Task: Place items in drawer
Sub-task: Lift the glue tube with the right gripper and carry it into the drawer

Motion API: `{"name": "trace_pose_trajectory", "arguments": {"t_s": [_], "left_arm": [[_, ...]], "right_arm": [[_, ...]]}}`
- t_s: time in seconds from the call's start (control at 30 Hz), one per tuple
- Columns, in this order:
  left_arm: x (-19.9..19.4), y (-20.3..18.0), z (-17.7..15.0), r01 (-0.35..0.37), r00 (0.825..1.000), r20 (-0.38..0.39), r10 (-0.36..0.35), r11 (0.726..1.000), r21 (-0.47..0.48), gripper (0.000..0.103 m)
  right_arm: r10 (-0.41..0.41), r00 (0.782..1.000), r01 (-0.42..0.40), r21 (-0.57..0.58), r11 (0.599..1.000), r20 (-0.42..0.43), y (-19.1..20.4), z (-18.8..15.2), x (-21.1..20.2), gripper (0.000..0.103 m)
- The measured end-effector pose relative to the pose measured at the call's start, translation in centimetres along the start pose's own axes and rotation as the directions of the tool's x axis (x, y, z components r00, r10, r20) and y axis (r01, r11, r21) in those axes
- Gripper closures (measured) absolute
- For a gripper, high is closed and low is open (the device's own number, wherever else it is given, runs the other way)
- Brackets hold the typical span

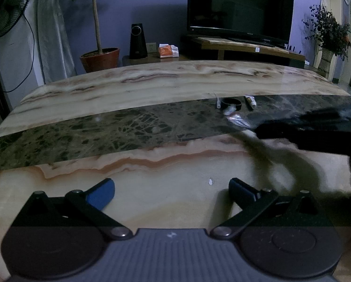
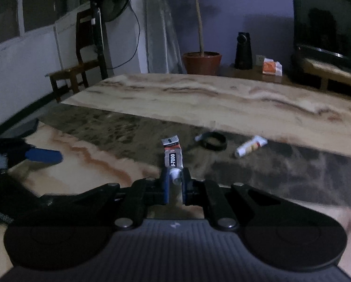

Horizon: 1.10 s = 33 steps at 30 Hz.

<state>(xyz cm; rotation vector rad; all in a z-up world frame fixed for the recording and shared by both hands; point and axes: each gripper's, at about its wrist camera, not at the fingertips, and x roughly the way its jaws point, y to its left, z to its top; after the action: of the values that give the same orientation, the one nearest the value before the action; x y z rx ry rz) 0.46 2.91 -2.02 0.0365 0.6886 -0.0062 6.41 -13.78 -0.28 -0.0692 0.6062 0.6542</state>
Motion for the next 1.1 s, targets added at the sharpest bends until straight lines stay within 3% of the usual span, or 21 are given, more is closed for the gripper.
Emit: {"name": "trace_pose_trajectory", "arguments": {"t_s": [0.3, 0.5, 0.8, 0.97, 1.1], "left_arm": [[0.0, 0.0, 0.0, 0.000, 1.000, 0.000, 0.000, 1.000, 0.000, 0.000], [0.0, 0.0, 0.0, 0.000, 1.000, 0.000, 0.000, 1.000, 0.000, 0.000], [0.0, 0.0, 0.0, 0.000, 1.000, 0.000, 0.000, 1.000, 0.000, 0.000], [0.0, 0.0, 0.0, 0.000, 1.000, 0.000, 0.000, 1.000, 0.000, 0.000], [0.0, 0.0, 0.0, 0.000, 1.000, 0.000, 0.000, 1.000, 0.000, 0.000]], "right_arm": [[-0.007, 1.000, 0.007, 0.070, 0.997, -0.007, -0.8, -3.2, -5.1, 0.091], [0.003, 1.000, -0.004, 0.059, 0.998, 0.022, -0.4, -5.4, -9.0, 0.091], [0.060, 0.994, -0.067, 0.074, 0.995, 0.090, 0.7, -8.9, -19.0, 0.091], [0.161, 0.986, -0.161, -0.006, 0.987, 0.045, 4.6, -12.5, -22.7, 0.091], [0.192, 0.977, -0.201, -0.103, 0.974, -0.087, 7.8, -15.5, -22.8, 0.091]]}}
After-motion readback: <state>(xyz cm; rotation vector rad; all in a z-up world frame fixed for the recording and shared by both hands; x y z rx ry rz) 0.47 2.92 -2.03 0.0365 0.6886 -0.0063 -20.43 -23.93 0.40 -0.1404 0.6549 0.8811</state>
